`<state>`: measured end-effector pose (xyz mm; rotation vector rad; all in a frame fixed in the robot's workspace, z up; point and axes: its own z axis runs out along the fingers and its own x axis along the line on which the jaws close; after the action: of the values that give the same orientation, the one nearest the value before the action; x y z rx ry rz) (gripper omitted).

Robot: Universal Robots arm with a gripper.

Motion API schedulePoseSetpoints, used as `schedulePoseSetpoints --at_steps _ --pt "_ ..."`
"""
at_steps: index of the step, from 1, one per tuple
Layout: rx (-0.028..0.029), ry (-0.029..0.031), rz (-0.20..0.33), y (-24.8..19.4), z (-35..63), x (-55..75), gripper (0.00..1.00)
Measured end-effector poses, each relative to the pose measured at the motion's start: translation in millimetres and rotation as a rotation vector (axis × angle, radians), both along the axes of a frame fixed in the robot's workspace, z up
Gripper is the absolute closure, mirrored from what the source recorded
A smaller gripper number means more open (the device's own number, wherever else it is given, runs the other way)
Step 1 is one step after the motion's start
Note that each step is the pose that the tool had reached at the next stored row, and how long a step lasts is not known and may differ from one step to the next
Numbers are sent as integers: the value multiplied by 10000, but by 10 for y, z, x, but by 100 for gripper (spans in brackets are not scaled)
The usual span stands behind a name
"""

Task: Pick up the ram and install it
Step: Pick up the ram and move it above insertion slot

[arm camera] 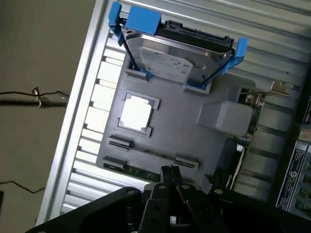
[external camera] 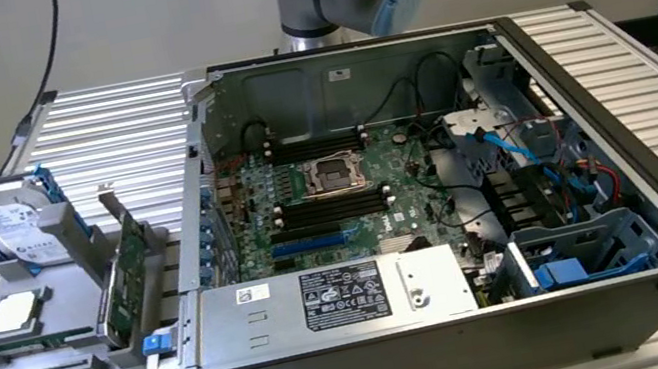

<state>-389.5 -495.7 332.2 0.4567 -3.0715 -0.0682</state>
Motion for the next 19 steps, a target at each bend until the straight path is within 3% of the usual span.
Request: schedulePoseSetpoints --at_steps 10,19 --pt "0 0 1656 -2 -32 -9 89" --pt "1 0 3303 -2 -123 -9 89"
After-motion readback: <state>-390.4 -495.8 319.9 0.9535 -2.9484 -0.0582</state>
